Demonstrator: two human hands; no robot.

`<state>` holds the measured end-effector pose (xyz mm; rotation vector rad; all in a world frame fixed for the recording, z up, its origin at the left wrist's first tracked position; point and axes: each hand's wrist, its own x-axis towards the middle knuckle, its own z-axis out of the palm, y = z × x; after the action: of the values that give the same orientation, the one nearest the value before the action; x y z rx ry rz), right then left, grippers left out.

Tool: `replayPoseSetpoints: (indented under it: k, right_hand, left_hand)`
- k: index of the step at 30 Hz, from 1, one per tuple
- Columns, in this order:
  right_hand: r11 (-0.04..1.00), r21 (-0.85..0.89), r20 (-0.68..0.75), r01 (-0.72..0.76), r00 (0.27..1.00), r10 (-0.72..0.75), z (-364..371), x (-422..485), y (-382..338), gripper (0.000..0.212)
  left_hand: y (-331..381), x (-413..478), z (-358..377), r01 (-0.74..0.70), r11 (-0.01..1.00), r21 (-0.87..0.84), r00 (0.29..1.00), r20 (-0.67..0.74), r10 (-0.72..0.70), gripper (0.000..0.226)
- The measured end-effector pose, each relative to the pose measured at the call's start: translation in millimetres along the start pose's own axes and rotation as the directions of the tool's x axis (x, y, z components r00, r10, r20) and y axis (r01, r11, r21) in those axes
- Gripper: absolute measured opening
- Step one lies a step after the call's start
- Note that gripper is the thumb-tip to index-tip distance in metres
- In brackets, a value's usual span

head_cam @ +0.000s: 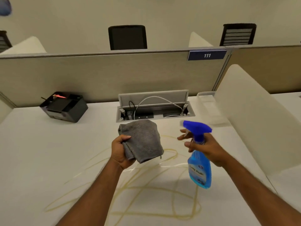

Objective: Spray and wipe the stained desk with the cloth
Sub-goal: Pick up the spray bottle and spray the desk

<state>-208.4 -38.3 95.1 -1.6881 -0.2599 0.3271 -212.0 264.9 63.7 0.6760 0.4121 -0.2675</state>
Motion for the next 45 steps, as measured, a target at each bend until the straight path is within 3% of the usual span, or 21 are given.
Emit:
replayPoseSetpoints:
  k: [3, 12, 19, 30, 38, 42, 45]
  right_hand:
    - [0.998, -0.053, 0.077, -0.045, 0.996, 0.049, 25, -11, 1, 0.040]
    - [0.987, -0.156, 0.055, -0.046, 0.997, 0.055, 58, -29, -6, 0.018]
    - [0.989, -0.149, 0.019, -0.014, 1.000, 0.017, 63, -41, -7, 0.035]
    - [0.983, -0.183, -0.039, -0.007, 0.999, 0.000, 54, -50, -10, 0.019]
    - [0.991, -0.135, 0.060, 0.014, 0.998, -0.006, 58, -51, -14, 0.041]
    - [0.988, -0.152, 0.057, 0.012, 0.998, -0.004, 66, -45, -18, 0.041]
    - [0.985, -0.173, 0.054, 0.012, 0.999, -0.002, 71, -41, -19, 0.034]
  left_hand:
    - [2, -10, -11, -0.001, 1.000, -0.012, 1.000, 0.009, 0.001, 0.046]
    - [4, -30, -28, -0.026, 0.999, -0.038, 0.998, 0.049, 0.028, 0.045]
    - [5, -37, -35, -0.024, 0.999, -0.040, 0.999, 0.047, 0.026, 0.046]
    - [9, -38, -39, -0.035, 0.997, -0.066, 0.996, 0.081, 0.040, 0.045]
    - [5, -34, -32, -0.031, 0.996, -0.080, 0.994, 0.106, 0.039, 0.045]
    - [-2, -30, -25, -0.026, 0.993, -0.112, 0.994, 0.105, 0.038, 0.041]
    - [-5, -27, -23, -0.010, 0.994, -0.112, 0.993, 0.117, 0.023, 0.051]
